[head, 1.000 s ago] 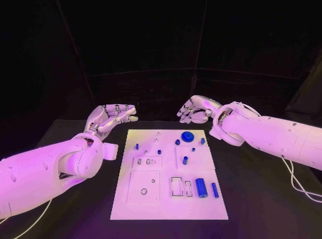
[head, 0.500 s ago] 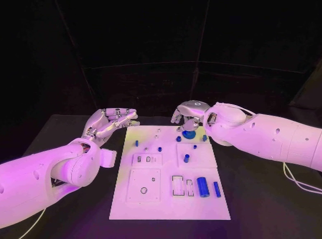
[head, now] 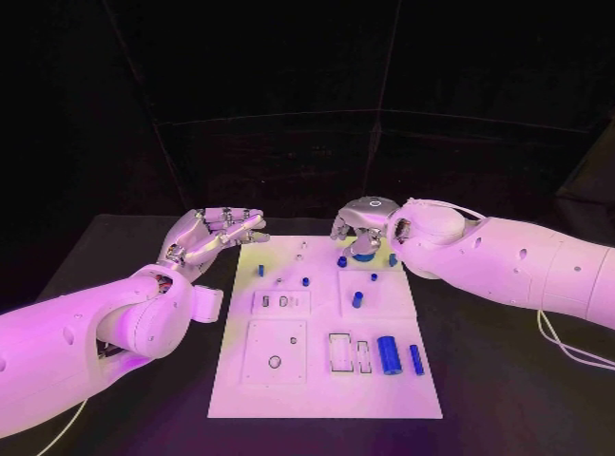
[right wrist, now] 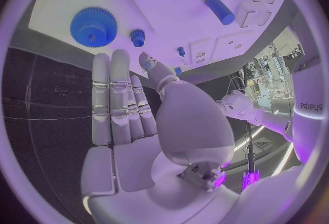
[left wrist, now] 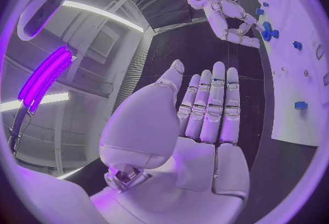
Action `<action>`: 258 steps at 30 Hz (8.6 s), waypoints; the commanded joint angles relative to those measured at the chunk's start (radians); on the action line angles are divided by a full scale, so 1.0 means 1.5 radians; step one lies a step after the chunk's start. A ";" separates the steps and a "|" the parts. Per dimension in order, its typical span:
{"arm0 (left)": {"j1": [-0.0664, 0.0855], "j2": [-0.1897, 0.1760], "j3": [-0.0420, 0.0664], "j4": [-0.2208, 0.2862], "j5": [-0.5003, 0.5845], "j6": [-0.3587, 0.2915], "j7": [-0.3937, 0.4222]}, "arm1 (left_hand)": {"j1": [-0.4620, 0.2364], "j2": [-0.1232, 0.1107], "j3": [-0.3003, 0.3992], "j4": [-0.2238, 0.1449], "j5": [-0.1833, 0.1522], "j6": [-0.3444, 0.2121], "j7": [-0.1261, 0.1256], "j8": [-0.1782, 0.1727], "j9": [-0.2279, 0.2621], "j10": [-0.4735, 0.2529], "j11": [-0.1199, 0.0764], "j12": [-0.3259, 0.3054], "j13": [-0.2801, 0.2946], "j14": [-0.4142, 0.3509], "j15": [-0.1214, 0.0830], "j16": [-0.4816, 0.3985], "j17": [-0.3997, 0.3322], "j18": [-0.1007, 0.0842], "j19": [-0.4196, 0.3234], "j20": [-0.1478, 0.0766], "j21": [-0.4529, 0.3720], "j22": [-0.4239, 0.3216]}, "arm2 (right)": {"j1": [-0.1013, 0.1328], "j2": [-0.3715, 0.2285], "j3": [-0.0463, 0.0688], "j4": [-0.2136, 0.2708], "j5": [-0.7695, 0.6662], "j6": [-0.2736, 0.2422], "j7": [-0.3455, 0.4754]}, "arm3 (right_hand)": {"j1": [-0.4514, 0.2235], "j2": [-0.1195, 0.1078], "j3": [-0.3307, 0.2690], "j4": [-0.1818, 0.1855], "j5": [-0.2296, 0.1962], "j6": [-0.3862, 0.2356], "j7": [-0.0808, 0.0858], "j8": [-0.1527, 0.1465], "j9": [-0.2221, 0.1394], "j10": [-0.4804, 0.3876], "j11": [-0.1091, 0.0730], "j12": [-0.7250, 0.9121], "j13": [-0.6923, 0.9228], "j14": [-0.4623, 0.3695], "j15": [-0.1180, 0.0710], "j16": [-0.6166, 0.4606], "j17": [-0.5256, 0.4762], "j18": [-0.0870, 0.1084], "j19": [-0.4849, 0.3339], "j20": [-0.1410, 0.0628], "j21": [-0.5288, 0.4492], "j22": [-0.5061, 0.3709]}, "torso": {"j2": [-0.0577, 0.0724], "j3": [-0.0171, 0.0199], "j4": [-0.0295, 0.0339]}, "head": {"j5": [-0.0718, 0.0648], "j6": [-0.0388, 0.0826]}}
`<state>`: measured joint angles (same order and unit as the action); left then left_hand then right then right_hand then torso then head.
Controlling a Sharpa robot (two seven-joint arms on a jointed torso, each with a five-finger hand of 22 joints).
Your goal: Assemble the parts on the task board
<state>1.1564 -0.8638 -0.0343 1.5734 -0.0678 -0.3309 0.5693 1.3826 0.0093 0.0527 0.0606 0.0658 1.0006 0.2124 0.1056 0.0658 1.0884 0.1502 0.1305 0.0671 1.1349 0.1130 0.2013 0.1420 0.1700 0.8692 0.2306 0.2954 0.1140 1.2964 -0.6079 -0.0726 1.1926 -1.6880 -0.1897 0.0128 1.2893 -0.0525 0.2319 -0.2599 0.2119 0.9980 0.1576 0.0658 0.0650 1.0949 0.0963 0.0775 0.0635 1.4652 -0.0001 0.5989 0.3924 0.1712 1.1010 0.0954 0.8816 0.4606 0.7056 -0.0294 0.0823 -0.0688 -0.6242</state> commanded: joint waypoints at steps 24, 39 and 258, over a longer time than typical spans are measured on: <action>0.001 -0.002 0.001 -0.003 0.001 0.016 -0.003 | -0.006 0.000 -0.001 -0.005 -0.001 0.003 0.002 -0.005 -0.001 0.001 0.005 -0.004 -0.001 0.002 0.000 -0.005 0.001 0.010 0.008 0.000 -0.001 -0.001 | -0.016 0.002 0.000 -0.011 0.029 0.049 0.011 | -0.011 0.010 0.035 0.006 0.009 0.004 0.004 0.001 0.001 0.009 0.002 0.010 -0.001 0.011 0.001 0.120 0.084 0.009 -0.015 0.006 0.065 0.037 | 0.010 0.0009 0.0022 | -0.001 -0.004; 0.001 -0.002 0.001 -0.004 0.001 0.019 -0.006 | -0.008 0.000 -0.002 -0.006 -0.001 0.003 0.002 -0.007 -0.001 0.001 0.005 -0.006 -0.001 0.002 0.000 -0.007 0.001 0.010 0.008 0.000 -0.002 -0.002 | -0.017 0.011 0.000 -0.025 0.032 0.056 0.014 | -0.017 0.021 0.097 0.011 0.014 0.027 0.007 0.004 0.002 0.039 0.000 0.007 -0.001 0.011 0.001 0.225 0.182 -0.004 0.013 0.007 0.144 0.134 | 0.013 0.0011 0.0025 | 0.002 -0.009; 0.004 -0.006 0.001 -0.019 0.008 0.036 -0.035 | -0.009 0.007 -0.003 -0.017 -0.001 0.004 0.004 -0.019 0.000 0.001 0.007 -0.020 -0.001 0.003 0.002 -0.024 0.005 0.010 0.011 0.002 -0.010 -0.010 | -0.004 -0.054 0.023 0.003 0.167 0.046 -0.120 | 0.163 0.026 -0.143 0.301 0.007 -0.024 -0.005 0.032 0.002 0.179 -0.026 0.758 0.750 0.039 -0.011 0.579 0.619 -0.053 0.132 -0.001 0.350 0.440 | 0.037 -0.0007 0.0001 | -0.001 -0.004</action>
<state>1.1606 -0.8721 -0.0341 1.5436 -0.0559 -0.2887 0.5152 1.3668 0.0096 0.0502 0.0410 0.0658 1.0025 0.2144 0.0815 0.0662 1.0879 0.1572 0.1045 0.0676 1.1347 0.1130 0.1695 0.1488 0.1696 0.8796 0.2342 0.2869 0.0999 1.2916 -0.6887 -0.0366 1.1975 -1.4268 -0.1311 -0.1671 1.5268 -0.0074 0.0154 0.1939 0.2271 0.9660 0.1482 0.1178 0.0706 1.3618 0.0586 1.2142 1.1919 1.4669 -0.0195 1.4619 1.3078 0.1006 1.2942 0.0946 1.4016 1.1194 0.7607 -0.0306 0.0823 -0.0698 -0.6293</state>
